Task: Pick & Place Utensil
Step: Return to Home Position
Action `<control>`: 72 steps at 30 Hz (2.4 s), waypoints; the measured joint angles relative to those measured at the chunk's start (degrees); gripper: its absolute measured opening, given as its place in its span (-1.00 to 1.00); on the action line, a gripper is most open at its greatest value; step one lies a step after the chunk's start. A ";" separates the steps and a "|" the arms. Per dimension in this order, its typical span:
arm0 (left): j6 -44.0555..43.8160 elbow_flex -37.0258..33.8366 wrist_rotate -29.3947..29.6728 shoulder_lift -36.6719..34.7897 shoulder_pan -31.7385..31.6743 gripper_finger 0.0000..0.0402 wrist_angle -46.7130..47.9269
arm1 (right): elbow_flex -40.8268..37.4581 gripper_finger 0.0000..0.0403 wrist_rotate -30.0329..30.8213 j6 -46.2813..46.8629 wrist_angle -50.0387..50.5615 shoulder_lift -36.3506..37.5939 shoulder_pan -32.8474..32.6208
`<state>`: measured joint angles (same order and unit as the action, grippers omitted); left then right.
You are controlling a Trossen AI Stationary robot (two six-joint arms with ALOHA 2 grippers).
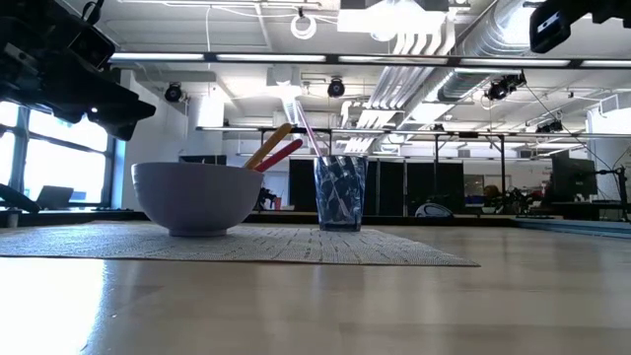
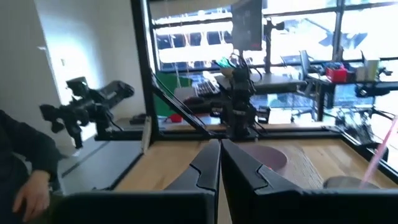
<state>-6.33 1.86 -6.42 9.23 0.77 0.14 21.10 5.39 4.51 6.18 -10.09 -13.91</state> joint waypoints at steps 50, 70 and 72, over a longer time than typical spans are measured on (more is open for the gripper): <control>-18.01 -0.04 -15.80 -0.96 0.00 -0.30 -4.47 | -20.55 -0.97 4.67 -0.48 -9.16 9.05 -0.02; -21.77 -0.04 8.13 -1.48 0.55 -0.30 -2.00 | -20.59 -0.97 4.71 -0.48 -9.42 9.05 -0.02; -20.31 -0.10 11.96 -3.54 0.83 -0.30 -1.92 | -20.59 -0.97 4.71 -0.49 -9.42 9.05 -0.02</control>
<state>-26.64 1.76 5.55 5.70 1.60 -1.78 0.51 10.11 4.02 -3.25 -1.04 -13.93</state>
